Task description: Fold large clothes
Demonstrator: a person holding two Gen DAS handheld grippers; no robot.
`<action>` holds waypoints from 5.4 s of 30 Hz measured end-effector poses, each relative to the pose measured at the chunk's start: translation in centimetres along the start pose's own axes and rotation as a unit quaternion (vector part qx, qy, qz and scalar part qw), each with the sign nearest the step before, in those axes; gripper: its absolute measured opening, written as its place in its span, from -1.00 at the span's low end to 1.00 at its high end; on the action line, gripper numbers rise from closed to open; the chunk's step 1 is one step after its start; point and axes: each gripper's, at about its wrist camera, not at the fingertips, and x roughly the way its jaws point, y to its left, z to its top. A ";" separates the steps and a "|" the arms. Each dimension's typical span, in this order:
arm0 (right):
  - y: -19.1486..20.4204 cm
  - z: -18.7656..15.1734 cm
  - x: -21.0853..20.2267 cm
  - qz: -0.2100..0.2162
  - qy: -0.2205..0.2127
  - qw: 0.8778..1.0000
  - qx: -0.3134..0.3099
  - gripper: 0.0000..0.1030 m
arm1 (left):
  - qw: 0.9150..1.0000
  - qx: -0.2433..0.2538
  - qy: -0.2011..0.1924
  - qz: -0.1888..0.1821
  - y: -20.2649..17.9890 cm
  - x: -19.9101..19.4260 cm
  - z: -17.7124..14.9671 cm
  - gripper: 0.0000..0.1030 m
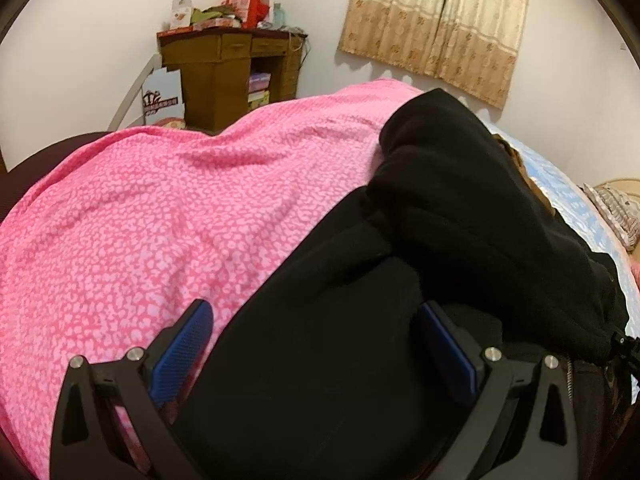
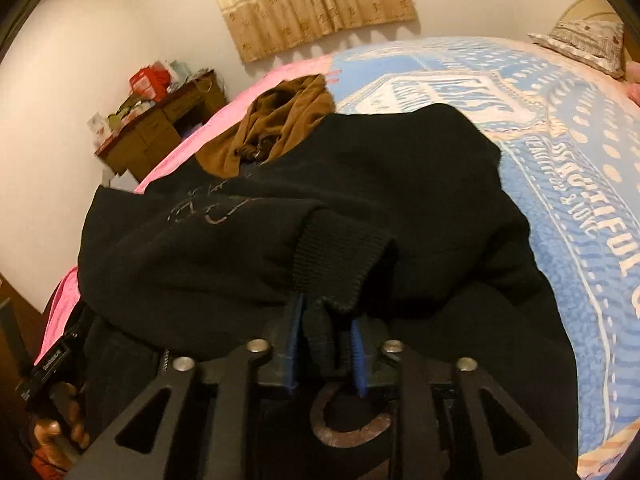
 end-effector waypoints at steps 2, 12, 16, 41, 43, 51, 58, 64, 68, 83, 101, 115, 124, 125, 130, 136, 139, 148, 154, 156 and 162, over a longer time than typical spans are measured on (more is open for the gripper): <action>-0.5 0.4 -0.2 0.014 0.010 1.000 0.011 -0.35 | 1.000 -0.007 -0.003 -0.001 -0.1 -0.8 0.4 1.00; -4.3 2.1 -7.5 0.083 -0.091 0.984 0.126 -0.26 | 0.994 0.054 0.055 0.079 -2.7 2.8 2.7 1.00; 0.6 2.6 -6.1 0.081 -0.064 0.994 0.030 -0.26 | 0.994 0.047 0.044 0.091 -3.9 3.7 4.1 1.00; -2.0 3.2 -4.8 0.124 -0.076 0.987 0.068 -0.25 | 0.991 -0.007 -0.085 0.103 -0.4 -4.0 9.1 0.98; -1.6 3.9 -5.0 0.116 -0.081 0.988 0.055 -0.25 | 0.991 0.020 -0.091 0.092 -2.6 -3.6 10.6 0.98; 1.1 5.8 -1.9 0.124 -0.052 0.991 0.009 -0.25 | 0.995 0.037 -0.064 0.065 -8.1 1.8 12.3 0.98; 0.6 4.6 4.3 0.078 0.018 0.997 -0.019 -0.23 | 0.989 0.058 -0.035 0.135 -7.0 7.5 10.0 1.00; 0.5 4.3 5.0 0.081 0.011 0.996 -0.028 -0.13 | 0.997 -0.019 0.013 0.075 -4.0 9.5 10.0 1.00; 1.0 4.4 4.7 0.074 0.016 0.997 -0.032 -0.10 | 0.997 -0.005 0.016 0.080 -4.5 8.9 10.1 1.00; -0.5 21.5 3.4 0.140 -0.028 0.988 0.066 0.24 | 0.998 0.047 -0.037 -0.038 -10.2 3.4 18.3 1.00; -0.2 31.4 24.6 0.065 0.032 0.992 0.103 0.21 | 0.992 0.105 0.063 0.011 -13.9 13.7 11.8 1.00; 3.5 32.4 20.3 0.022 -0.016 0.999 -0.029 -0.81 | 0.994 0.084 0.061 -0.020 -12.8 13.7 12.5 1.00; 9.6 22.9 3.9 0.105 -0.069 0.962 -0.242 -0.81 | 0.994 0.052 0.038 -0.085 -11.6 11.3 13.1 1.00; 9.8 21.3 3.2 0.110 -0.064 0.958 -0.257 -0.81 | 0.994 0.051 0.034 -0.094 -11.6 10.5 13.1 1.00; 9.7 12.2 3.8 0.074 -0.010 0.939 -0.337 -0.81 | 0.983 0.019 0.047 -0.176 -11.5 8.1 13.8 1.00; 8.2 9.2 5.5 0.053 -0.004 0.948 -0.315 -0.81 | 0.966 -0.010 0.096 -0.239 -14.9 9.3 15.5 1.00; 8.1 9.4 4.8 0.058 -0.023 0.949 -0.309 -0.81 | 0.965 0.005 0.113 -0.238 -17.6 11.0 15.5 1.00; 5.0 9.2 4.1 0.063 -0.028 0.954 -0.293 -0.81 | 0.942 -0.023 0.134 -0.308 -22.4 14.3 14.8 -0.62; 2.8 11.0 2.8 0.069 -0.056 0.967 -0.240 -0.81 | 0.946 -0.030 0.017 -0.323 -18.6 6.9 15.4 -0.69; 2.6 10.9 2.8 0.082 -0.055 0.968 -0.232 -0.81 | 0.950 -0.015 -0.006 -0.312 -17.5 5.1 14.9 -0.68; 3.0 8.8 5.9 0.060 0.000 0.970 -0.235 -0.80 | 0.989 0.022 0.034 -0.139 -14.2 6.1 10.7 0.23</action>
